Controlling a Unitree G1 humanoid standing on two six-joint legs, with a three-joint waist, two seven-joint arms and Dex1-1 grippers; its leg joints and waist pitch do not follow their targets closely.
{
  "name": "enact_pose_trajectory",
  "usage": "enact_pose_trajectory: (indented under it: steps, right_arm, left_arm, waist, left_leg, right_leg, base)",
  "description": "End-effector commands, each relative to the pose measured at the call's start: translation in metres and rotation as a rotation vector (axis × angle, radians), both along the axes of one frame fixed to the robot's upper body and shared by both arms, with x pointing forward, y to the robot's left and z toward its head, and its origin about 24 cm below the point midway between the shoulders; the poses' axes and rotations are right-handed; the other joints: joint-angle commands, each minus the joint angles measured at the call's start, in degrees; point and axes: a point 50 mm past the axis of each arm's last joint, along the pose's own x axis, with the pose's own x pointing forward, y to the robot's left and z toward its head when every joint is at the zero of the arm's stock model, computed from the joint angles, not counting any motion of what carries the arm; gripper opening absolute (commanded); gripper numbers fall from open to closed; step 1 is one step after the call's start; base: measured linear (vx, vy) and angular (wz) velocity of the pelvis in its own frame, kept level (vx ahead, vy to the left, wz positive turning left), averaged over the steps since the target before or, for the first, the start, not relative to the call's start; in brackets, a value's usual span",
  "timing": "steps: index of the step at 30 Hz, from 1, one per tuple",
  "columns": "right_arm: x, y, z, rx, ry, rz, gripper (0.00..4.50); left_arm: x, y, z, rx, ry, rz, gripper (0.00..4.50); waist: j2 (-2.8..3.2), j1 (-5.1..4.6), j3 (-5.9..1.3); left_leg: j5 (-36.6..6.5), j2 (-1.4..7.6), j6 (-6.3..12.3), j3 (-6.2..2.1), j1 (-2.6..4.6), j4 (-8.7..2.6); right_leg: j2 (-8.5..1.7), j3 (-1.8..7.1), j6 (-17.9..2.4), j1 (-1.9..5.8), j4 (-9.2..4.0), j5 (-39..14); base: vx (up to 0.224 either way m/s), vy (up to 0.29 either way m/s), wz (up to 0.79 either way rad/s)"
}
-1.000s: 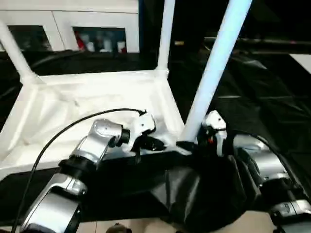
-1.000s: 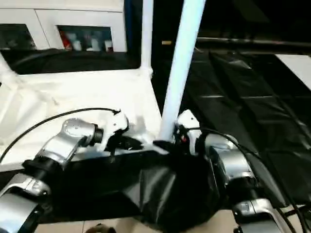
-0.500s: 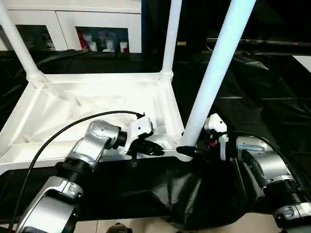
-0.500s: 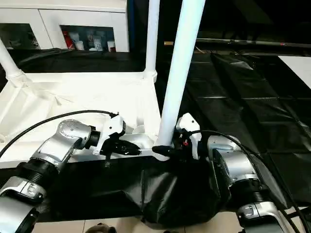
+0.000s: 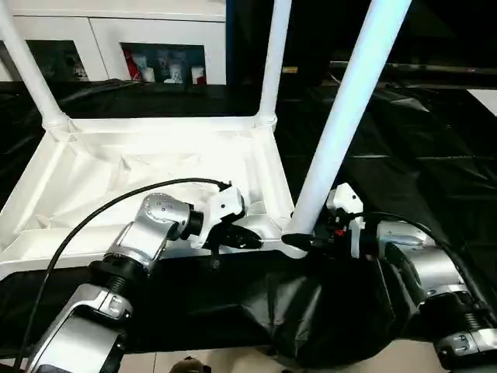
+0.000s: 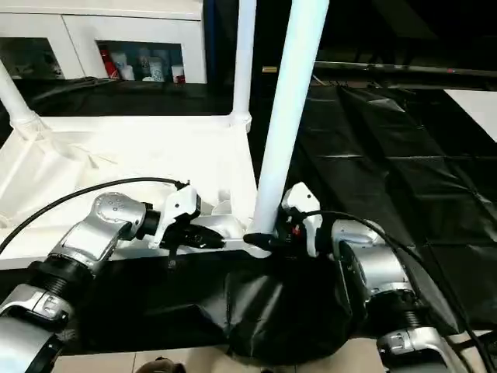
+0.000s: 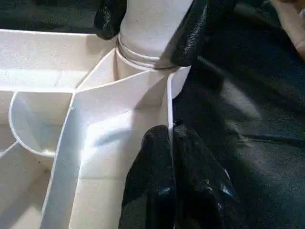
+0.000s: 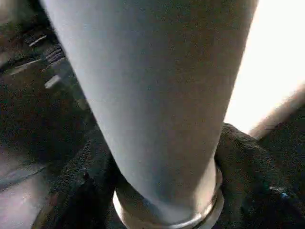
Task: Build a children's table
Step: Rotate leg to tighten
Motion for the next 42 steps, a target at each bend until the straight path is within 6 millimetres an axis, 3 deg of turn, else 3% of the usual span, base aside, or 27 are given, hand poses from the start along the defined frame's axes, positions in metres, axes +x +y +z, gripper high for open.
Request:
enact_pose_trajectory:
  steps: [1,3,8,11,14,16,18,20,24,28,30,32,35,42]
  right_arm:
    - [0.005,0.004,-0.010,-0.026,0.012,-0.125,2.58]
    - [0.013,0.008,-0.018,-0.012,0.045,-0.305,2.57]
    - [0.024,0.022,-0.027,-0.007,0.102,-0.567,2.57]
    - [0.030,0.043,-0.025,-0.004,0.095,-0.606,2.57]
    - [0.033,0.053,-0.021,0.020,0.084,-0.593,2.57]
    - [0.033,0.053,-0.019,0.023,0.074,-0.590,2.57]
    - [0.035,0.054,-0.015,0.045,0.059,-0.578,3.13]
    - [0.035,0.053,-0.012,0.064,0.050,-0.544,3.13]
    - [0.032,0.048,-0.006,0.086,0.032,-0.433,3.58]
    - [0.021,0.036,0.003,0.063,-0.008,-0.221,3.63]
    - [0.013,0.027,0.005,0.040,-0.017,-0.116,3.63]
    - [0.007,0.022,0.006,0.023,-0.020,-0.049,3.63]
    - [-0.004,0.013,0.007,-0.028,-0.024,0.085,3.63]
    - [-0.011,0.008,0.013,-0.026,-0.017,0.166,3.63]
  left_arm:
    - [0.006,-0.018,0.004,-0.043,-0.035,0.062,0.00]
    - [0.013,-0.028,0.003,-0.040,-0.065,0.151,0.00]
    - [0.020,-0.054,0.001,-0.054,-0.081,0.282,0.00]
    - [0.018,-0.077,0.001,-0.069,-0.100,0.310,0.00]
    - [0.019,-0.084,0.003,-0.091,-0.130,0.314,0.00]
    - [0.019,-0.084,0.004,-0.091,-0.132,0.306,0.00]
    - [0.020,-0.081,0.005,-0.082,-0.143,0.283,0.00]
    - [0.021,-0.076,0.005,-0.073,-0.138,0.276,0.00]
    - [0.021,-0.066,0.004,-0.060,-0.124,0.249,0.00]
    - [0.019,-0.049,0.004,-0.047,-0.106,0.181,0.00]
    - [0.016,-0.039,0.005,-0.052,-0.095,0.118,0.00]
    - [0.012,-0.034,0.006,-0.059,-0.087,0.065,0.00]
    - [0.005,-0.022,0.007,-0.057,-0.040,-0.028,0.00]
    - [-0.002,-0.010,0.007,-0.051,0.015,-0.105,0.00]
  waist:
    - [-0.51,-0.27,-3.39]
    - [-0.40,-0.81,-3.26]
    - [-0.15,-1.45,-3.25]
    - [0.25,-1.38,-3.22]
    - [-0.03,-1.35,-3.31]
    - [0.15,-1.26,-3.33]
    - [0.17,-1.26,-3.34]
    - [0.27,-1.25,-3.31]
    - [0.28,-1.29,-3.40]
    - [0.14,-0.99,-3.40]
    - [0.40,-0.90,-3.33]
    - [0.38,-0.85,-3.42]
    - [0.89,-0.76,-3.50]
    - [0.95,-0.54,-3.49]
  left_leg:
    - [-10.3,4.41,2.19,-2.17,0.86,-4.21]
    - [-12.5,4.46,0.62,-2.42,1.28,-4.40]
    - [-13.6,4.26,-0.18,-2.44,1.30,-4.49]
    - [-13.5,4.28,0.01,-2.42,1.18,-4.54]
    - [-13.5,4.08,1.13,-2.23,1.29,-4.43]
    - [-12.9,4.11,1.62,-2.26,1.06,-4.51]
    - [-13.3,4.14,1.62,-2.28,1.12,-4.54]
    - [-14.0,4.22,1.46,-2.35,1.12,-4.63]
    - [-13.4,4.30,1.85,-2.42,0.86,-4.65]
    - [-11.1,4.17,3.71,-2.25,0.60,-4.45]
    - [-10.6,4.33,4.39,-2.30,0.50,-4.47]
    - [-10.9,4.47,4.28,-2.19,0.64,-4.38]
    - [-11.2,4.68,3.84,-2.12,0.69,-4.37]
    - [-11.8,4.88,3.03,-2.12,0.77,-4.48]
  right_leg:
    - [-5.48,4.03,-10.2,2.51,-4.12,-19.1]
    - [-5.53,4.03,-9.2,2.40,-4.58,-22.1]
    - [-5.44,4.06,-8.9,2.28,-4.81,-22.8]
    - [-5.44,4.11,-9.1,2.37,-4.70,-20.6]
    - [-5.31,4.19,-8.8,2.39,-4.85,-20.3]
    - [-5.28,4.15,-8.6,2.52,-4.79,-19.9]
    - [-5.33,4.11,-8.4,2.50,-4.87,-20.5]
    - [-5.38,4.10,-8.3,2.49,-4.96,-21.4]
    - [-5.37,4.11,-8.7,2.70,-4.69,-19.5]
    - [-5.33,4.08,-9.6,3.08,-4.35,-15.9]
    - [-5.37,4.07,-10.1,3.08,-4.22,-15.3]
    - [-5.33,4.07,-10.2,3.05,-4.11,-15.3]
    - [-5.20,4.05,-11.3,2.96,-3.83,-14.5]
    - [-5.35,4.15,-12.6,2.96,-3.64,-14.0]
  base:
    - [0.000,0.000,0.00]
    - [0.000,0.000,0.00]
    - [0.000,0.000,0.00]
    - [0.000,0.000,0.00]
    - [0.000,0.000,0.00]
    - [0.000,0.000,0.00]
    - [0.000,0.000,0.00]
    - [0.000,0.000,0.00]
    - [0.000,0.000,0.00]
    - [0.000,0.000,0.00]
    - [0.000,0.000,0.00]
    - [0.000,0.000,0.00]
    - [0.000,0.000,0.00]
    - [0.000,0.000,0.00]
